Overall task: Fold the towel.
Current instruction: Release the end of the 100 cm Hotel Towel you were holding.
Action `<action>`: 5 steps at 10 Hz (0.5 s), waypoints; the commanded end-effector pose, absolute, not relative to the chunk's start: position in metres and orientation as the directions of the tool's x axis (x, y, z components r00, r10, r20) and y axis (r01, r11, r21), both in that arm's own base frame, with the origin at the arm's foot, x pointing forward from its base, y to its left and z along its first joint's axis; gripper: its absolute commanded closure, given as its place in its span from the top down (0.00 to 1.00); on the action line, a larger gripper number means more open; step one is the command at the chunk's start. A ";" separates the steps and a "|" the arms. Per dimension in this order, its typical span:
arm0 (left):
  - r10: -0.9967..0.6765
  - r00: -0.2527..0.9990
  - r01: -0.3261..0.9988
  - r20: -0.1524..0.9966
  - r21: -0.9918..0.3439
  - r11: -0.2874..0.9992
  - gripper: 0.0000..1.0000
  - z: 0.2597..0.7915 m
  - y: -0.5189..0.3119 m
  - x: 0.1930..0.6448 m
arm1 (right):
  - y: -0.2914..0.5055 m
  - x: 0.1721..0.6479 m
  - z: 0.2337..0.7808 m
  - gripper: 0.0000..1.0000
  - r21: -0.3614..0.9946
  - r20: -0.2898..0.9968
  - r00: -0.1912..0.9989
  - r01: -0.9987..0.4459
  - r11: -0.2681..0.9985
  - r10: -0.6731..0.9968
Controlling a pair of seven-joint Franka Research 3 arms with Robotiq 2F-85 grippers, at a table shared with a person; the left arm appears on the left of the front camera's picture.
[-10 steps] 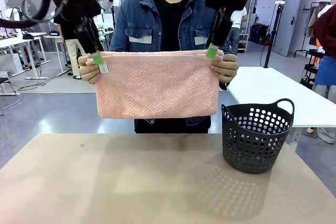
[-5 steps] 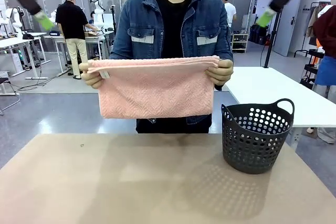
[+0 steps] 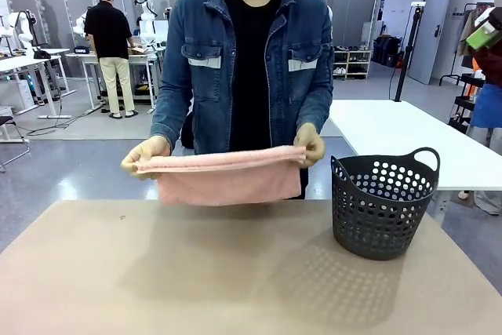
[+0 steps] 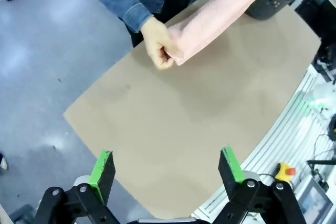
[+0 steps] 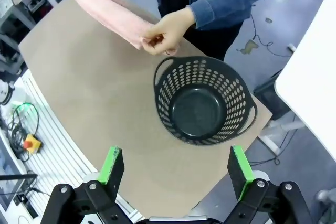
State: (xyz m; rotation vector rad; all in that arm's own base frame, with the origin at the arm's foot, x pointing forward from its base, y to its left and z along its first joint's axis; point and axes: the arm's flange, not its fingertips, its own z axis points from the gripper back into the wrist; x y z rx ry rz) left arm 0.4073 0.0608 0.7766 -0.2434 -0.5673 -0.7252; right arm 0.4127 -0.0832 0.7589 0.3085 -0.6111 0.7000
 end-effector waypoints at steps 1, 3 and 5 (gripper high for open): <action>-0.543 0.629 0.658 0.557 -0.008 0.753 1.00 0.770 0.040 0.404 | -0.061 0.414 0.748 1.00 0.061 0.610 0.630 -0.642 0.764 0.481; -0.550 0.615 0.678 0.565 -0.023 0.734 1.00 0.776 0.057 0.406 | -0.078 0.415 0.756 1.00 0.066 0.618 0.607 -0.672 0.737 0.499; -0.550 0.615 0.678 0.565 -0.023 0.734 1.00 0.776 0.057 0.406 | -0.078 0.415 0.756 1.00 0.066 0.618 0.607 -0.672 0.737 0.499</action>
